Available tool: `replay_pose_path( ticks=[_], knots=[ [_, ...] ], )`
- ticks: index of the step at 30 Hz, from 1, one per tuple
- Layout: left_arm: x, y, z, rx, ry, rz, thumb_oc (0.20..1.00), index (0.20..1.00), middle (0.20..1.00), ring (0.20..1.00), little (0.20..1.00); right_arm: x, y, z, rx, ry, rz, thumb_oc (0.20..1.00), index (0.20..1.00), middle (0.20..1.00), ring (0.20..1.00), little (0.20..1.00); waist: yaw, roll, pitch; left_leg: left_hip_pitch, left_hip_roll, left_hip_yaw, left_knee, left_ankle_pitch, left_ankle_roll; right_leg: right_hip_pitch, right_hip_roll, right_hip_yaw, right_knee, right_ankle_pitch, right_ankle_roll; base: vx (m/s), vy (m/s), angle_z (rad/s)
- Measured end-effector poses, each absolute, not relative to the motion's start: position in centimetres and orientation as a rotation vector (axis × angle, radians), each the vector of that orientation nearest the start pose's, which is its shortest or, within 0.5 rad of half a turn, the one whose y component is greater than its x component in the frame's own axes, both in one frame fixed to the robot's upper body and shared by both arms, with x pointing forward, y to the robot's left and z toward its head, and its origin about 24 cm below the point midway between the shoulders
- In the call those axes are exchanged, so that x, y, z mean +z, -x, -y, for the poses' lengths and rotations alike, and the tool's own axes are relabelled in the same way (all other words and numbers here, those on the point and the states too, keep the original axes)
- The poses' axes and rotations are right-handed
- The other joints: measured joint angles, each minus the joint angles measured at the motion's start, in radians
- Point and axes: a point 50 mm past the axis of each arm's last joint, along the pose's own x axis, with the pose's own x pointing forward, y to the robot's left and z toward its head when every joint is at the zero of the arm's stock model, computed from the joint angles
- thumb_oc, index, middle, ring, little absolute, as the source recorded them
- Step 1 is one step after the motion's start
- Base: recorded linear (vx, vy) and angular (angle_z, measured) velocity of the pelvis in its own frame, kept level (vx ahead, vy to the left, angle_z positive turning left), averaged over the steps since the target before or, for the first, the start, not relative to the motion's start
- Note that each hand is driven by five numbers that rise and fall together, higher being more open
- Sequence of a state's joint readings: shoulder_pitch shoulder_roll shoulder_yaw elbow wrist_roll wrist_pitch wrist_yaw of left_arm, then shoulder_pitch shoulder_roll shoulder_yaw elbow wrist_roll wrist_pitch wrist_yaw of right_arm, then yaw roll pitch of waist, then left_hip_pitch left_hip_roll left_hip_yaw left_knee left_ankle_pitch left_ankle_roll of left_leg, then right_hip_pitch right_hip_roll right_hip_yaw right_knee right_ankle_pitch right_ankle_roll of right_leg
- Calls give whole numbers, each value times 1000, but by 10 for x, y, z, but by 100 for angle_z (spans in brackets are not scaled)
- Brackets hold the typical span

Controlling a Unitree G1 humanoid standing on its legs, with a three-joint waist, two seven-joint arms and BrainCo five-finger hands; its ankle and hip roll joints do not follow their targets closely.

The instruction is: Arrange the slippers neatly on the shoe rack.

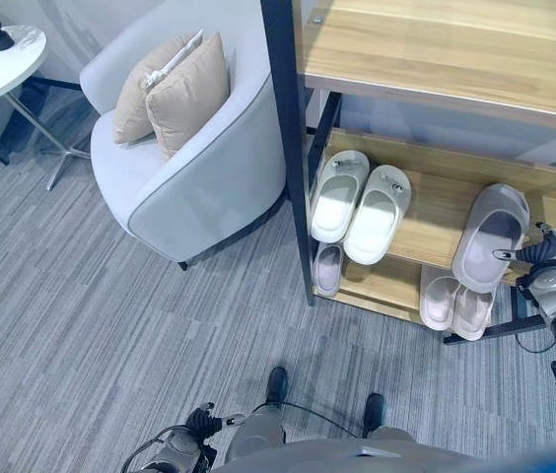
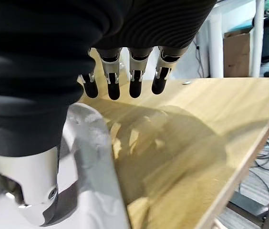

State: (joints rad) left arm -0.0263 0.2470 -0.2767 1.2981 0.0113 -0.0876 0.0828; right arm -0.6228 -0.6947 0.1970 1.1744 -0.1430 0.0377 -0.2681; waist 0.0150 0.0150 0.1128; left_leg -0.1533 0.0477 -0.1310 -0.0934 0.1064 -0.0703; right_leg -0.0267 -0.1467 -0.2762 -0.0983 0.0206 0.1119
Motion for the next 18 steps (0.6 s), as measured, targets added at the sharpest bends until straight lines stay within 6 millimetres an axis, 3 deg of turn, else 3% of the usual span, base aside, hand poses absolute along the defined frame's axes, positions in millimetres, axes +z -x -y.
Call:
replay_pose_path(
  ticks=[1, 2, 3, 4, 5, 11, 18],
  knots=[
    [-162, -91, -231, -31, -445, -1183, 1000, 1000, 1000, 1000, 1000, 51, -305, 365, -511, 904, -501, 1000, 1000, 1000, 1000, 1000, 1, 1, 0, 0, 0, -1, 0, 0, 0, 0, 0, -1, 0, 0, 0, 0, 0, 0],
    [-162, -91, -231, -31, -445, -1182, 1000, 1000, 1000, 1000, 1000, 52, -306, 364, -507, 908, -498, 727, 727, 727, 727, 727, 2, 1, 0, -1, -1, -2, 0, 0, 0, 0, 0, -1, 0, 0, 0, 11, 8, 4],
    [-162, -91, -231, -32, -446, -1181, 1000, 1000, 1000, 1000, 1000, 53, -307, 363, -505, 911, -495, 551, 551, 551, 551, 551, 3, 1, 0, -2, -2, -4, 0, 0, 0, 0, -1, -3, 0, 0, 0, 0, 2, 5],
    [-162, -91, -231, -32, -446, -1181, 1000, 1000, 1000, 1000, 1000, 54, -308, 363, -506, 910, -491, 517, 517, 517, 517, 517, 3, 1, 0, -3, -2, -5, 0, 0, 0, 0, -1, -5, 0, 0, 0, -1, 5, 4],
    [-162, -91, -231, -32, -446, -1181, 1000, 1000, 1000, 1000, 1000, 57, -310, 363, -516, 911, -480, 200, 200, 200, 200, 200, 2, 1, 0, -3, -3, -5, 0, 0, 0, 0, -2, -5, 0, 0, 1, 0, 0, 0],
    [-162, -93, -229, -54, -464, -1176, 1000, 1000, 1000, 1000, 1000, 67, -309, 372, -551, 933, -464, 200, 200, 200, 200, 200, 2, 0, 1, -4, -3, -9, 0, 1, 0, 2, -2, -9, 4, 0, 1, 0, 0, 0],
    [-161, -97, -229, -59, -470, -1167, 1000, 1000, 1000, 1000, 1000, 68, -310, 366, -510, 1024, -433, 200, 200, 200, 200, 200, 0, -3, 2, -3, -3, -13, 0, 4, 0, 4, -1, -11, 5, 0, 0, 0, 0, 0]
  ],
)
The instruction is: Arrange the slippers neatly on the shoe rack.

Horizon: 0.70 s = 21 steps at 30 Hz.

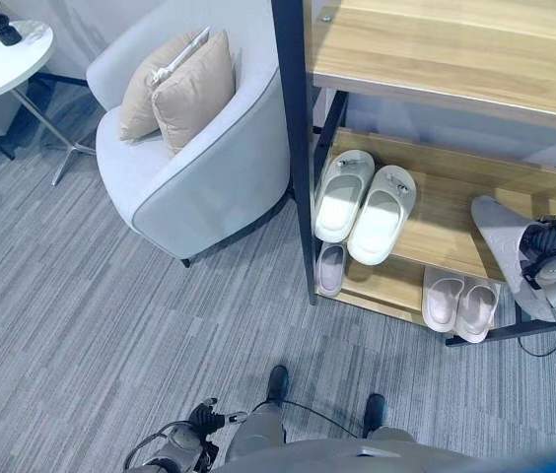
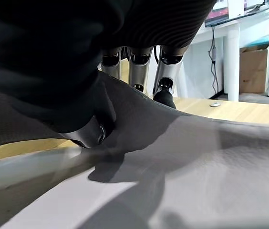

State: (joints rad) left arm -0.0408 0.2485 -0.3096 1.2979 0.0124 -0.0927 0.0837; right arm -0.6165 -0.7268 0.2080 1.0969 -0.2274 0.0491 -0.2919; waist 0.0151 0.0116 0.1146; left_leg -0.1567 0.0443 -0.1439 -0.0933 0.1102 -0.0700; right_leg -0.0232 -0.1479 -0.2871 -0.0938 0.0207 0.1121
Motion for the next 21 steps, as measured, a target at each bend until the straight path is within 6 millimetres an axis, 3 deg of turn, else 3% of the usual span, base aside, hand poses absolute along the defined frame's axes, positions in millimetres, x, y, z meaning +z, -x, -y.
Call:
replay_pose_path(
  ticks=[9, 12, 14, 18, 21],
  knots=[
    [-159, -102, -229, -30, -445, -1150, 1000, 1000, 1000, 1000, 1000, 67, -287, 337, -460, 1094, -200, 200, 200, 200, 200, 200, -20, -25, -17, 49, 0, 21, -1, -4, 3, 38, -3, 20, 0, 1, 0, -1, 23, -6],
    [-161, -92, -231, -2, -417, -1173, 1000, 1000, 1000, 1000, 1000, 35, -262, 318, -383, 1073, -223, 200, 200, 200, 200, 200, -32, -51, -69, 92, 7, 60, -2, -20, 6, 51, -3, 60, -4, 1, -1, 53, 54, -41],
    [-165, -74, -231, -1, -404, -1222, 1000, 1000, 1000, 1000, 1000, 10, -245, 302, -321, 1024, -264, 200, 200, 200, 200, 200, -39, -47, -104, 129, 8, 86, -6, -39, 8, 69, -7, 90, -5, -5, 1, 47, 37, -50],
    [-170, -44, -229, 10, -371, -1303, 1000, 1000, 1000, 1000, 1000, -9, -215, 300, -241, 1031, -328, 200, 200, 200, 200, 200, -57, -22, -133, 170, 7, 129, -6, -53, 16, 85, -13, 133, -5, -3, 6, 21, 25, -30],
    [-171, -37, -228, 14, -360, -1319, 1000, 1000, 1000, 1000, 1000, -18, -200, 300, -186, 1028, -368, 200, 200, 200, 200, 200, -63, -9, -144, 202, 7, 155, -6, -64, 15, 98, -10, 169, -5, -3, 6, 16, 10, -30]
  ],
)
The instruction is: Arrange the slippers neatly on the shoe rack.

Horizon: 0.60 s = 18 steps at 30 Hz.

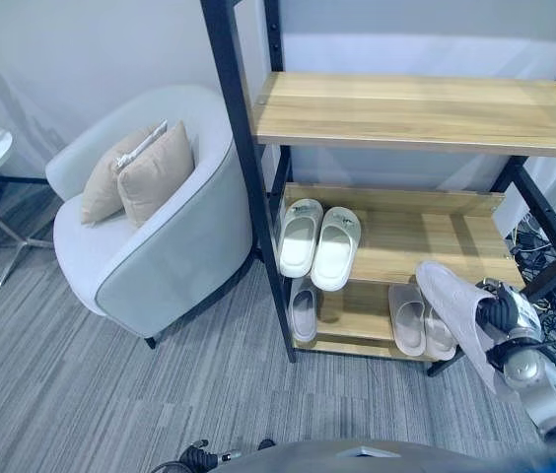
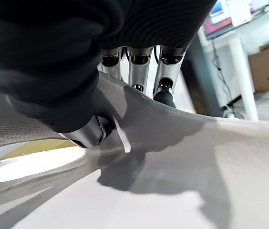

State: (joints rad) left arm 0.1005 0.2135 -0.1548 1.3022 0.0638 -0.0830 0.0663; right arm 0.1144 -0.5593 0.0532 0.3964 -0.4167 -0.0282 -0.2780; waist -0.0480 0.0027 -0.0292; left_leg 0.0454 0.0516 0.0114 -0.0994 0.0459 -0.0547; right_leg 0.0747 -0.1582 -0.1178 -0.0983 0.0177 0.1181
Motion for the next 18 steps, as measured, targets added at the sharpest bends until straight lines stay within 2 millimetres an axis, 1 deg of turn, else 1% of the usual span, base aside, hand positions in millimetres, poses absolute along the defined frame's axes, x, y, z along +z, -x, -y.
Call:
replay_pose_path(
  ticks=[1, 3, 7, 9, 11, 12, 13, 14, 15, 16, 17, 18],
  knots=[
    [-171, -35, -228, 12, -357, -1323, 1000, 1000, 1000, 1000, 1000, -18, -197, 297, -160, 1025, -366, 200, 200, 200, 200, 200, 7, 1, 1, 12, 3, 16, 0, -6, 2, 3, 1, 17, 0, 0, 0, 16, -3, -36],
    [-171, -32, -228, 5, -357, -1333, 1000, 1000, 1000, 1000, 1000, -20, -190, 295, -118, 1016, -370, 200, 200, 200, 200, 200, 5, 8, -2, 25, 3, 30, 0, -10, 3, 8, 0, 24, 0, -1, 2, 14, -14, -23],
    [-171, -32, -227, -5, -351, -1335, 1000, 1000, 1000, 1000, 1000, -26, -175, 293, -55, 1009, -401, 200, 200, 200, 200, 200, 8, 8, 8, 42, 3, 22, 0, -15, 7, 38, -1, 17, 0, -4, 4, 20, -18, 5],
    [-171, -38, -226, -8, -352, -1315, 1000, 1000, 1000, 1000, 1000, -29, -169, 293, -30, 1005, -411, 200, 200, 200, 200, 200, 7, 8, 13, 42, 1, 7, 4, -18, 3, 46, -2, 6, 0, -11, 11, -55, -14, 22],
    [-170, -48, -226, -12, -355, -1289, 1000, 1000, 1000, 1000, 1000, -30, -170, 291, -7, 998, -409, 200, 200, 200, 200, 200, 9, 7, 53, 23, -6, -12, 42, -18, 2, 46, -4, -7, 7, -9, 8, -235, 7, 26],
    [-169, -60, -224, -16, -354, -1252, 1000, 1000, 1000, 1000, 1000, -31, -172, 289, 3, 994, -409, 200, 200, 200, 200, 200, 5, 10, 80, -45, -10, -15, 126, -32, 0, -16, -6, -12, 95, -26, 2, -444, 17, 15],
    [-163, -90, -224, -28, -375, -1165, 1000, 1000, 1000, 1000, 1000, -24, -188, 281, 30, 1001, -349, 200, 200, 200, 200, 200, 10, -3, 162, -156, -13, -24, 287, -71, 3, -132, -23, -32, 258, -79, -15, -316, 17, 22],
    [-159, -109, -221, -40, -382, -1116, 1000, 1000, 1000, 1000, 1000, -21, -197, 279, 73, 1024, -320, 200, 200, 200, 200, 200, 10, 5, 220, -230, -7, -41, 378, -99, 4, -198, -17, -39, 361, -102, -18, -401, 22, 14],
    [-150, -131, -226, -47, -416, -1048, 1000, 1000, 1000, 1000, 1000, -18, -211, 275, 72, 1008, -295, 200, 200, 200, 200, 200, 4, -20, 262, -320, -21, -51, 479, -132, 7, -295, -43, -25, 461, -159, -27, -279, 26, 18],
    [-142, -154, -227, -48, -430, -984, 1000, 1000, 1000, 1000, 1000, -10, -230, 275, 66, 1017, -266, 200, 200, 200, 200, 200, 4, -21, 333, -384, -25, -67, 548, -165, 12, -359, -44, -19, 546, -176, -29, -210, 19, 7],
    [-137, -163, -228, -33, -424, -950, 1000, 1000, 1000, 1000, 1000, -7, -237, 276, 55, 1009, -257, 200, 200, 200, 200, 200, 9, -20, 361, -445, -32, -68, 597, -187, 20, -418, -54, -4, 597, -191, -19, -156, 24, -1],
    [-133, -168, -230, 18, -353, -908, 1000, 1000, 1000, 1000, 1000, -1, -248, 276, 40, 991, -239, 200, 200, 200, 200, 200, 10, -20, 366, -538, -26, -69, 670, -207, 32, -511, -55, 16, 679, -205, -23, -126, -2, 17]
  ],
)
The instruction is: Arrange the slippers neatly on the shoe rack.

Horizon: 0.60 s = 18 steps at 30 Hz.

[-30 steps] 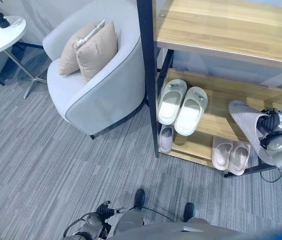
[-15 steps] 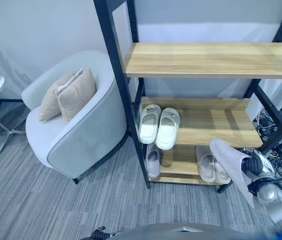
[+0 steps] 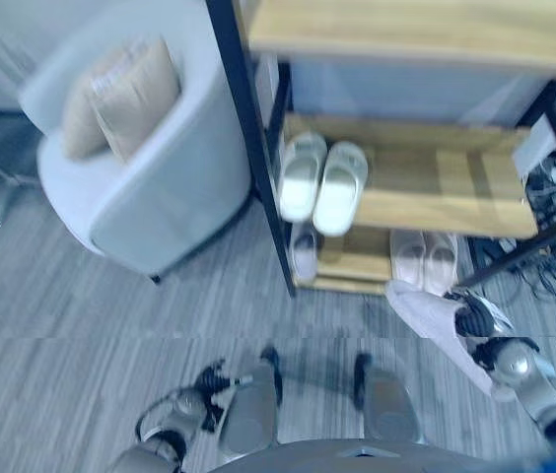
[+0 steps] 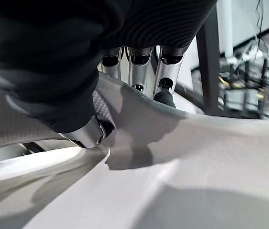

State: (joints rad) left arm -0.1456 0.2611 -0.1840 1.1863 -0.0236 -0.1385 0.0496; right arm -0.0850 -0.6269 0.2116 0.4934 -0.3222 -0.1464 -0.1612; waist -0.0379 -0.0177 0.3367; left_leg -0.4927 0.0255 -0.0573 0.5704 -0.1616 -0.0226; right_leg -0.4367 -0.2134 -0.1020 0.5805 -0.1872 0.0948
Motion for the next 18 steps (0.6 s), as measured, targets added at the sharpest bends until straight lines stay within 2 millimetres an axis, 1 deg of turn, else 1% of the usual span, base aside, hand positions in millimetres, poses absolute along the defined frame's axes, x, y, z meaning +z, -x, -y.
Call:
replay_pose_path(
  ticks=[1, 2, 3, 4, 5, 6, 7, 8, 9, 10, 11, 12, 13, 14, 15, 16, 17, 18],
  knots=[
    [-128, -173, -235, 62, -309, -869, 1000, 1000, 1000, 1000, 1000, 3, -251, 275, 29, 965, -222, 200, 200, 200, 200, 200, 17, -4, 8, -84, -18, 9, 65, -5, 0, -87, -14, 15, 169, -78, -37, -167, 3, 8],
    [-124, -176, -237, 90, -266, -833, 1000, 1000, 1000, 1000, 1000, 11, -257, 272, 26, 958, -186, 200, 200, 200, 200, 200, 52, 3, 32, -112, -30, 11, 100, -11, 3, -122, -20, 26, 198, -125, -26, -202, -3, 9],
    [-119, -176, -239, 132, -199, -788, 1000, 1000, 1000, 1000, 1000, 20, -268, 268, 13, 947, -137, 200, 200, 200, 200, 200, 54, 21, 48, -163, -28, 3, 161, -25, 3, -159, -18, 36, 242, -136, -29, -149, -60, 2],
    [-121, -166, -239, 193, -126, -780, 1000, 1000, 1000, 1000, 1000, 34, -287, 258, 15, 952, -68, 200, 200, 200, 200, 200, 60, 31, 61, -273, -43, -2, 257, -52, -5, -272, -32, 39, 358, -174, -33, -142, -86, 15],
    [-118, -173, -235, 205, -113, -743, 1000, 1000, 1000, 1000, 1000, 42, -296, 251, -10, 922, -18, 200, 200, 200, 200, 200, 67, 25, 79, -315, -46, -3, 293, -55, -11, -316, -31, 45, 395, -178, -34, -110, -112, 24],
    [-119, -172, -234, 229, -94, -750, 1000, 1000, 1000, 1000, 1000, 43, -297, 245, -23, 902, 3, 200, 200, 200, 200, 200, 74, 25, 79, -372, -46, -9, 363, -76, -1, -372, -24, 54, 440, -188, -50, -135, -57, 3],
    [-119, -177, -224, 213, -86, -744, 1000, 1000, 1000, 1000, 1000, 50, -299, 234, -7, 891, 59, 200, 200, 200, 200, 200, 88, 25, 80, -431, -42, -17, 452, -110, 1, -428, -22, 57, 515, -216, -51, -124, -42, -1],
    [-113, -188, -215, 197, -68, -700, 1000, 1000, 1000, 1000, 1000, 60, -300, 226, 4, 878, 119, 200, 200, 200, 200, 200, 93, 22, 82, -496, -39, -24, 513, -131, -4, -490, -15, 65, 586, -236, -49, -111, -27, 3],
    [-99, -205, -216, 194, -66, -620, 1000, 1000, 1000, 1000, 1000, 68, -302, 221, -3, 870, 163, 200, 200, 200, 200, 200, 90, 21, 87, -551, -42, -26, 552, -132, -3, -541, -16, 68, 628, -246, -46, -99, -23, 8],
    [-86, -220, -218, 189, -72, -547, 1000, 1000, 1000, 1000, 1000, 79, -310, 216, -18, 855, 207, 200, 200, 200, 200, 200, 85, 18, 91, -598, -42, -26, 588, -134, -5, -590, -15, 74, 664, -249, -50, -58, -19, 5],
    [-77, -232, -220, 190, -76, -499, 1000, 1000, 1000, 1000, 1000, 91, -318, 211, -36, 831, 252, 200, 200, 200, 200, 200, 85, 20, 90, -641, -43, -24, 626, -141, -5, -633, -13, 85, 708, -254, -52, -74, -20, -6],
    [-69, -246, -221, 201, -65, -467, 1000, 1000, 1000, 1000, 1000, 109, -329, 205, -70, 781, 316, 200, 200, 200, 200, 200, 75, 19, 92, -688, -39, -25, 684, -154, -5, -684, -15, 99, 766, -271, -63, -34, -14, -6],
    [-66, -251, -220, 208, -48, -458, 1000, 1000, 1000, 1000, 1000, 121, -335, 202, -86, 763, 353, 200, 200, 200, 200, 200, 82, 26, 89, -719, -40, -24, 711, -159, -6, -713, -17, 101, 792, -277, -56, -50, -20, -1],
    [-59, -261, -217, 206, -34, -421, 1000, 1000, 1000, 1000, 1000, 146, -346, 198, -129, 722, 425, 200, 200, 200, 200, 200, 80, 30, 80, -794, -41, -35, 772, -164, -8, -784, -14, 106, 856, -291, -60, 2, -16, 3],
    [-58, -263, -214, 205, -25, -417, 1000, 1000, 1000, 1000, 1000, 160, -352, 197, -151, 704, 459, 200, 200, 200, 200, 200, 86, 30, 79, -833, -42, -35, 801, -166, -10, -824, -14, 111, 889, -295, -64, 2, -8, 5],
    [-59, -261, -213, 209, -8, -420, 1000, 1000, 1000, 1000, 1000, 177, -360, 196, -173, 702, 499, 200, 200, 200, 200, 200, 89, 34, 72, -887, -48, -36, 835, -171, -14, -877, -11, 115, 925, -298, -65, 29, -4, 6],
    [-61, -259, -215, 218, -5, -427, 1000, 1000, 1000, 1000, 1000, 197, -367, 200, -207, 723, 536, 200, 200, 200, 200, 200, 90, 39, 66, -931, -49, -36, 877, -173, -15, -922, -13, 126, 974, -310, -63, 39, -5, 7],
    [-62, -257, -215, 221, -4, -433, 1000, 1000, 1000, 1000, 1000, 210, -368, 207, -243, 741, 562, 200, 200, 200, 200, 200, 99, 41, 65, -957, -50, -32, 910, -178, -12, -951, -12, 140, 1009, -319, -64, 61, -22, 8]
  ],
)
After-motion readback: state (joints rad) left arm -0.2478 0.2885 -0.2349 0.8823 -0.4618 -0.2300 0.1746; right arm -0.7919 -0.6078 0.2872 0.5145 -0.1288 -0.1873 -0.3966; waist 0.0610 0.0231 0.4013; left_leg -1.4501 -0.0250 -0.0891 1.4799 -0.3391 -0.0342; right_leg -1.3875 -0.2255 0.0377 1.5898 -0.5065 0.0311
